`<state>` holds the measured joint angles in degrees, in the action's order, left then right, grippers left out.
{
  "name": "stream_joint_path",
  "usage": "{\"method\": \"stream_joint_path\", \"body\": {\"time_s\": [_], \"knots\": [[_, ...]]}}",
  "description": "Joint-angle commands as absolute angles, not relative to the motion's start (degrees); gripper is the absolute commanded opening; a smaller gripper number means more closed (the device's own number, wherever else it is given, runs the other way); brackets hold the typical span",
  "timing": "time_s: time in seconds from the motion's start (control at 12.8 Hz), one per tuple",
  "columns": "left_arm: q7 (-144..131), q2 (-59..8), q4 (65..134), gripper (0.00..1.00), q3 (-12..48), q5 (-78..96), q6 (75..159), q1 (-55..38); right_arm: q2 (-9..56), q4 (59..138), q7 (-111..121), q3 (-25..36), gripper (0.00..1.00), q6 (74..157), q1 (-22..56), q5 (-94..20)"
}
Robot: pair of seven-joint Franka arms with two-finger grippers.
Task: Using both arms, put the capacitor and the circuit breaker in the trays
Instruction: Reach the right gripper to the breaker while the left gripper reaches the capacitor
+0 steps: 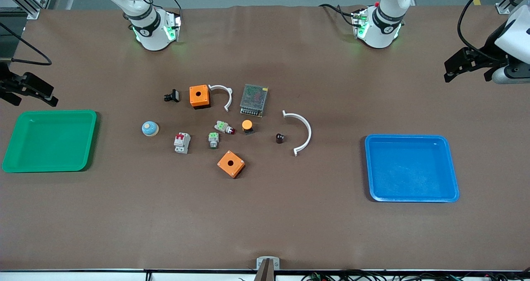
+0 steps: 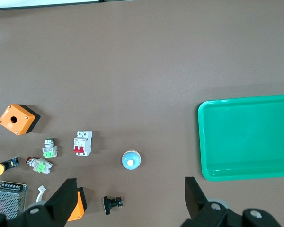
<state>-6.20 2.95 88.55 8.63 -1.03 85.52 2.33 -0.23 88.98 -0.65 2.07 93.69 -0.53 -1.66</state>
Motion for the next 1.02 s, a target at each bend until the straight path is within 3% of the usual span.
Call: {"method": "stream_joint_path", "body": {"time_s": [0.0,0.39,0.7,0.94], "knots": [[-6.24,2.29,86.92,1.00,9.05,-1.23,84.29,2.37,0.53,87.36,-0.26,1.41,1.00,93.08,-1.32,-0.88],[-7.12,-1.05,85.43,1.00,10.10,-1.41,84.29,1.85,0.53,87.36,-0.26,1.41,1.00,93.08,-1.23,-1.05],[-16.12,-6.05,85.43,1.00,15.19,-0.62,84.90,-0.26,2.63,87.36,-0.97,1.14,1.00,92.81,-0.53,-1.41],[-27.03,-10.18,85.78,1.00,16.52,0.09,89.71,-4.81,5.00,87.36,-1.05,1.05,1.00,93.16,1.48,-1.76]]}}
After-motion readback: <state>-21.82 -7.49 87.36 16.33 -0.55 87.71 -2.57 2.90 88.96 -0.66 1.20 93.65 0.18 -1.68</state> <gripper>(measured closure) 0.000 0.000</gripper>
